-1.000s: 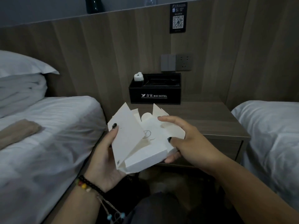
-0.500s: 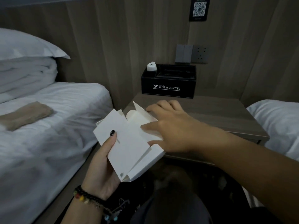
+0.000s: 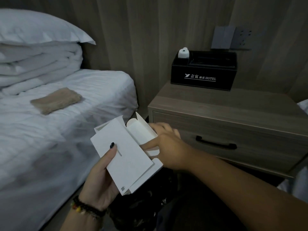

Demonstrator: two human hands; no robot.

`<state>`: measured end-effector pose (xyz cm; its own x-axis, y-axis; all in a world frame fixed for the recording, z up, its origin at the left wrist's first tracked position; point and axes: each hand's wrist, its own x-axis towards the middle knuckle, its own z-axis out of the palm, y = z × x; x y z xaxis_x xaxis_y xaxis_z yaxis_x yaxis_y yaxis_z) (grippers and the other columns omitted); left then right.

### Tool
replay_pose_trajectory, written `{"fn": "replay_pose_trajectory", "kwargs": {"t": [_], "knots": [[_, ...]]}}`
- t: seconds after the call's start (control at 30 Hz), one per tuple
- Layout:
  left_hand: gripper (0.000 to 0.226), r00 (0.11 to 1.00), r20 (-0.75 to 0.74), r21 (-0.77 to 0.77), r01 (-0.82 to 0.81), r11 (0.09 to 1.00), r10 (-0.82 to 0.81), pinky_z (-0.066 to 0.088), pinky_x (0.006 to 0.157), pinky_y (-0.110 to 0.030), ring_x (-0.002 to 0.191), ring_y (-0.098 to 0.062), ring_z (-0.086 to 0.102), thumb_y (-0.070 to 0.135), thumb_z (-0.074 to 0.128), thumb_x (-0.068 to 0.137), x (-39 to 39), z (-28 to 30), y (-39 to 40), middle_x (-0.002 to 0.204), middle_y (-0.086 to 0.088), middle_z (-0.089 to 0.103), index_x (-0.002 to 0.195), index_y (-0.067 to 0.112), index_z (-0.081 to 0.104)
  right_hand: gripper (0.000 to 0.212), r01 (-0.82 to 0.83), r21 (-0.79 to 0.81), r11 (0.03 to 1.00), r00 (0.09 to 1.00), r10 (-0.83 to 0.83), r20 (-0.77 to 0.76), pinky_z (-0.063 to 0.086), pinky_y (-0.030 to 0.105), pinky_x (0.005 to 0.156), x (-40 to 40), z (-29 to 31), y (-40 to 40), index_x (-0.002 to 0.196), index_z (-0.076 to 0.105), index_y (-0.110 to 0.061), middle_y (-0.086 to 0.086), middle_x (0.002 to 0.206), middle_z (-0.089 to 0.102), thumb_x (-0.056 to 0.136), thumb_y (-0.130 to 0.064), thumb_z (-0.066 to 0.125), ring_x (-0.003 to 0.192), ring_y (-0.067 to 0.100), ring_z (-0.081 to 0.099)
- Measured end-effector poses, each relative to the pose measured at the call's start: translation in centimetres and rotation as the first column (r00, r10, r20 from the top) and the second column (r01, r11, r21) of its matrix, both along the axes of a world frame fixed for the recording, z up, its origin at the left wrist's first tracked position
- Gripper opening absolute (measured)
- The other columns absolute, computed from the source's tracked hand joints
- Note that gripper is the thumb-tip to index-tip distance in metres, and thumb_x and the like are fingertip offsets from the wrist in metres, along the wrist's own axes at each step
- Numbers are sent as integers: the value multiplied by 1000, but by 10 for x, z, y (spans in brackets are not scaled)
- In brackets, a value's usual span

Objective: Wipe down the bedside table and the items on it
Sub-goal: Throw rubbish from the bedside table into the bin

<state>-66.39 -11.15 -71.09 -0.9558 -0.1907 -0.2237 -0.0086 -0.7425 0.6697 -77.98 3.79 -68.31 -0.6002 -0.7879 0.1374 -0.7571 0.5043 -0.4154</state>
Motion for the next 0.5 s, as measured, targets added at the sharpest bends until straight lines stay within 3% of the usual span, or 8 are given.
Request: {"fn": "replay_pose_trajectory", "kwargs": {"t": [0.13, 0.23, 0.3, 0.4, 0.5], "knots": [[42, 999, -40, -16, 3, 1000, -4, 40, 99, -58, 115, -35, 60, 36, 49, 89, 3, -9, -13, 125, -20, 62, 108, 7, 72, 31, 43, -40, 998, 993, -47, -107, 14, 33, 105, 3, -9, -15, 117, 66, -43, -11, 146, 33, 87, -49, 61, 138, 13, 15], [46, 998, -55, -48, 12, 999, -15, 41, 99, -58, 118, -37, 58, 38, 69, 76, 6, -10, -19, 128, -21, 60, 111, 8, 71, 40, 81, -53, 995, 974, -90, -205, 18, 43, 109, 4, -15, -19, 121, 64, -39, -3, 142, 42, 86, -56, 54, 139, 20, 24], [59, 998, -60, -82, 10, 997, -15, 44, 98, -57, 117, -39, 58, 39, 82, 64, 8, -11, -25, 128, -23, 59, 113, 8, 70, 62, 118, -59, 991, 953, -130, -275, 22, 49, 109, 4, -18, -19, 123, 63, -34, 5, 141, 45, 77, -68, 40, 138, 27, 30], [52, 997, -61, -132, 35, 991, -43, 51, 91, -52, 112, -38, 62, 39, 80, 68, 10, -11, -29, 123, -23, 62, 108, 8, 72, 78, 168, -54, 984, 951, -177, -252, 19, 51, 111, 4, -19, -20, 125, 61, -32, 7, 145, 41, 66, -75, 32, 141, 29, 26], [51, 999, -35, -119, 34, 992, -39, 56, 82, -44, 107, -32, 65, 36, 83, 61, 11, -11, -34, 121, -18, 65, 104, 9, 75, 73, 179, -123, 976, 948, -205, -245, 27, 48, 109, 4, -19, -27, 112, 70, -27, 5, 136, 52, 67, -73, 36, 135, 27, 38]]}}
